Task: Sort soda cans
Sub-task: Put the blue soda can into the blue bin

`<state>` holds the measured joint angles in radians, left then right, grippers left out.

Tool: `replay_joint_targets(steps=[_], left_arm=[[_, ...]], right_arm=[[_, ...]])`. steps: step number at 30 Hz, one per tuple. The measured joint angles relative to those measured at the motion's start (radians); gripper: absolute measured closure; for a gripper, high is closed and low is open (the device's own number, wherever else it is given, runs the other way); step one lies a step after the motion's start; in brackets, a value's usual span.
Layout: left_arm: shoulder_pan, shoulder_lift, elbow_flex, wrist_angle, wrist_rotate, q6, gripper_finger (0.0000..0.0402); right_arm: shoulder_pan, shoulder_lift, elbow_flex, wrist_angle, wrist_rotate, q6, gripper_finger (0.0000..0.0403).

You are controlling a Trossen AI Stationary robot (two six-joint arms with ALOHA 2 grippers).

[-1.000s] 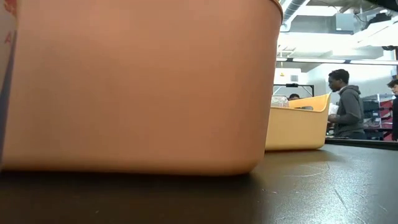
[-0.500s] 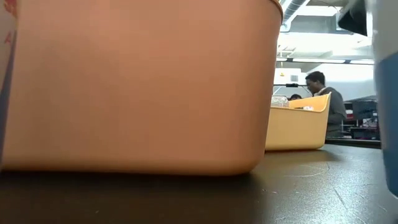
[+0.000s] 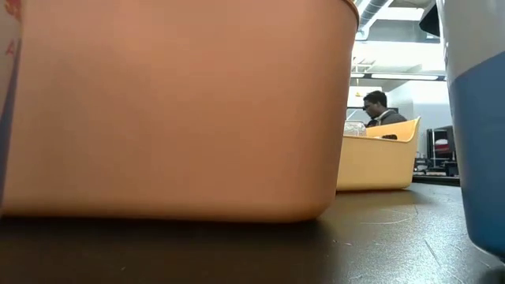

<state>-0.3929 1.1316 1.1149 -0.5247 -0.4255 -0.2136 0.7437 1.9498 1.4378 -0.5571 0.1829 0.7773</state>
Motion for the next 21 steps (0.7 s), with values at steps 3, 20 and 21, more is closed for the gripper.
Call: replay_joint_targets(steps=[3,20,21], left_arm=[[0.0,0.0,0.0,-0.005,0.0,-0.017,0.0026],[-0.007,0.166,-0.007,0.169,0.145,0.076,0.0026],[-0.008,0.165,-0.007,0.205,0.155,0.094,0.0026]], right_arm=[[0.001,-0.001,0.008,-0.009,0.001,0.0,0.0121],[0.008,0.001,0.226,-0.321,0.022,-0.061,0.0121],[0.008,0.001,0.248,-0.358,0.026,-0.072,0.0121]])
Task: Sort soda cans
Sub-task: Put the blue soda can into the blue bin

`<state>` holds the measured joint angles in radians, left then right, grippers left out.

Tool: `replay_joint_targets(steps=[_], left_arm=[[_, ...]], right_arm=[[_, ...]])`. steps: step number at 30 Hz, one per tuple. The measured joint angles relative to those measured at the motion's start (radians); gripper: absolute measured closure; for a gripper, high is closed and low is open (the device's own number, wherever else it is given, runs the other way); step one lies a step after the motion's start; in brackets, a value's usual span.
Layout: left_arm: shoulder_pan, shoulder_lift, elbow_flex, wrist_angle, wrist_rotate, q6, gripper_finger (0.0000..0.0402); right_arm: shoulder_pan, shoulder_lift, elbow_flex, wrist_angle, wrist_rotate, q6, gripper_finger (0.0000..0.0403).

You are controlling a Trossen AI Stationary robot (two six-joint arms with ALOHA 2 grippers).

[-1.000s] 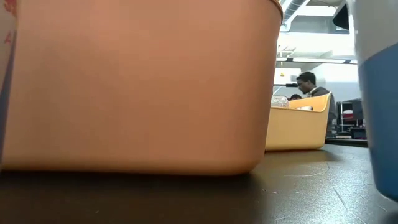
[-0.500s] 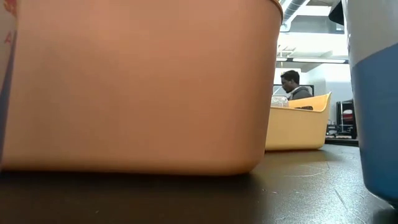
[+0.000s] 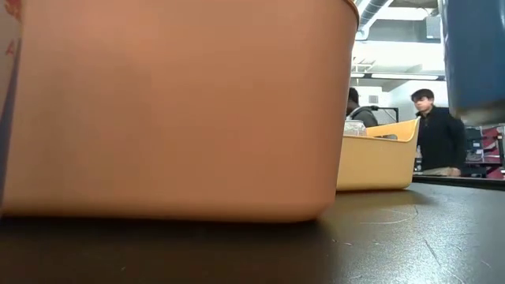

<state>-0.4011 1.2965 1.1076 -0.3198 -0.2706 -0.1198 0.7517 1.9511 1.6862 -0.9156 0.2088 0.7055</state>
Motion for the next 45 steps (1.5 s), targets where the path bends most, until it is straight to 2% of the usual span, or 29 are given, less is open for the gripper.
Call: replay_joint_targets(steps=[7,15,25,33,39,45], left_arm=[[-0.011,-0.002,0.0,0.161,0.102,0.124,0.0026],[-0.011,0.024,0.002,0.241,0.132,0.174,0.0026],[-0.009,0.056,0.001,0.226,0.135,0.179,0.0026],[-0.009,0.065,0.0,0.241,0.116,0.196,0.0026],[-0.009,0.064,0.0,0.299,0.038,0.26,0.0026],[-0.007,0.064,0.0,0.315,0.038,0.266,0.0026]], right_arm=[[-0.025,-0.001,0.174,-0.174,0.097,-0.111,0.0121],[-0.121,-0.002,0.293,-0.18,0.188,-0.333,0.0121],[-0.232,-0.002,0.333,-0.174,0.188,-0.471,0.0121],[-0.282,-0.002,0.334,-0.154,0.187,-0.478,0.0121],[-0.298,-0.002,0.334,-0.142,0.185,-0.478,0.012],[-0.314,-0.002,0.334,-0.121,0.186,-0.479,0.012]])
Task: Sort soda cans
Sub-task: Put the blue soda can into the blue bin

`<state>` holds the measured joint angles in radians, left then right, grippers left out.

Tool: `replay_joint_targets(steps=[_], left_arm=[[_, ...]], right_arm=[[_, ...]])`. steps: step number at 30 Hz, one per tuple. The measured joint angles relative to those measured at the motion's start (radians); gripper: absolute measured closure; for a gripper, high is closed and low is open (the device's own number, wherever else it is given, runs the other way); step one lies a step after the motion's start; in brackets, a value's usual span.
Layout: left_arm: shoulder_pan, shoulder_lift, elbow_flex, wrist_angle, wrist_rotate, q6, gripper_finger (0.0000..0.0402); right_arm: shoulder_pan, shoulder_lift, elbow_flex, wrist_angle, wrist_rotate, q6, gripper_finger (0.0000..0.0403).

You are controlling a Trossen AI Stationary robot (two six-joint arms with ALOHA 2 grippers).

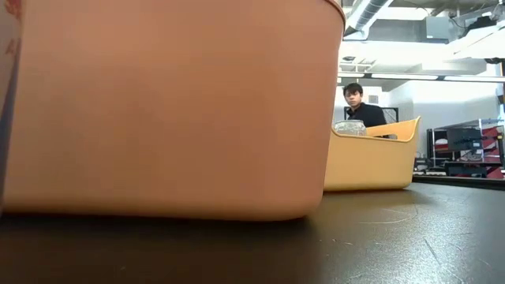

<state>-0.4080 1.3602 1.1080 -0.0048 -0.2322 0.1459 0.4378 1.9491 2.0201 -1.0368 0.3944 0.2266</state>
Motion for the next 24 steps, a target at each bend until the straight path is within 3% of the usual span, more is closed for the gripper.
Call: replay_joint_targets(steps=[24], left_arm=[[0.028,0.044,0.002,0.019,0.037,0.004,0.0026]], right_arm=[[-0.039,-0.001,-0.002,0.071,-0.014,-0.045,0.012]])
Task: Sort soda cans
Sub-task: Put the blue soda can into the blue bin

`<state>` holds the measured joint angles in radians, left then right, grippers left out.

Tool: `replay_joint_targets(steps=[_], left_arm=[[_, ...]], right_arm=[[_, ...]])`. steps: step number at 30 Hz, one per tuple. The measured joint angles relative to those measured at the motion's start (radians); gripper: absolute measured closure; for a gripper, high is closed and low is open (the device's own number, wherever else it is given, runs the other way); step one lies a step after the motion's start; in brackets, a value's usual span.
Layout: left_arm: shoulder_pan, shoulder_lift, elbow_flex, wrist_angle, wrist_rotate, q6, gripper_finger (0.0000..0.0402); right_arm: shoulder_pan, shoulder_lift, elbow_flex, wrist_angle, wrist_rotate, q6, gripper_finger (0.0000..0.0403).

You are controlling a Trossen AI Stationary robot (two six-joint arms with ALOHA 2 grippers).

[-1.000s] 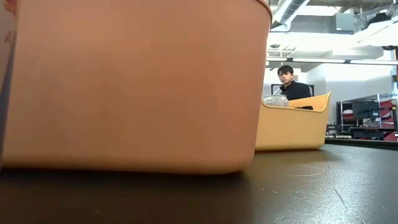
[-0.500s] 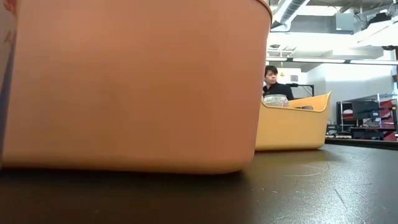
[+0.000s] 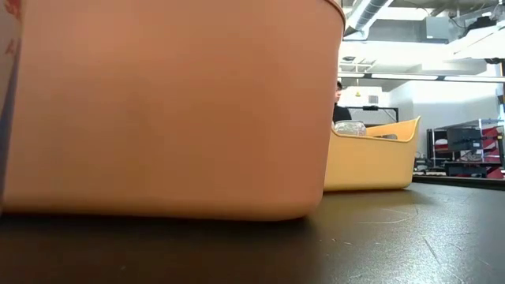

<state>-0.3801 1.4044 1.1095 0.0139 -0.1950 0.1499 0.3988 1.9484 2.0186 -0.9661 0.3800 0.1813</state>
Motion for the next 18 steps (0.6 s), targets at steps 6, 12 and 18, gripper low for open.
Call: replay_joint_targets(steps=[6,12,18], left_arm=[[0.0,0.001,0.0,-0.012,-0.016,0.001,0.0026],[-0.005,-0.058,0.0,-0.084,-0.043,-0.058,0.0026],[-0.049,-0.158,-0.002,-0.171,-0.069,-0.098,0.0026]], right_arm=[[0.0,0.0,0.0,0.009,0.004,-0.003,0.012],[0.008,0.002,0.0,0.035,0.016,-0.021,0.012],[0.028,-0.001,0.005,0.087,0.023,-0.06,0.012]])
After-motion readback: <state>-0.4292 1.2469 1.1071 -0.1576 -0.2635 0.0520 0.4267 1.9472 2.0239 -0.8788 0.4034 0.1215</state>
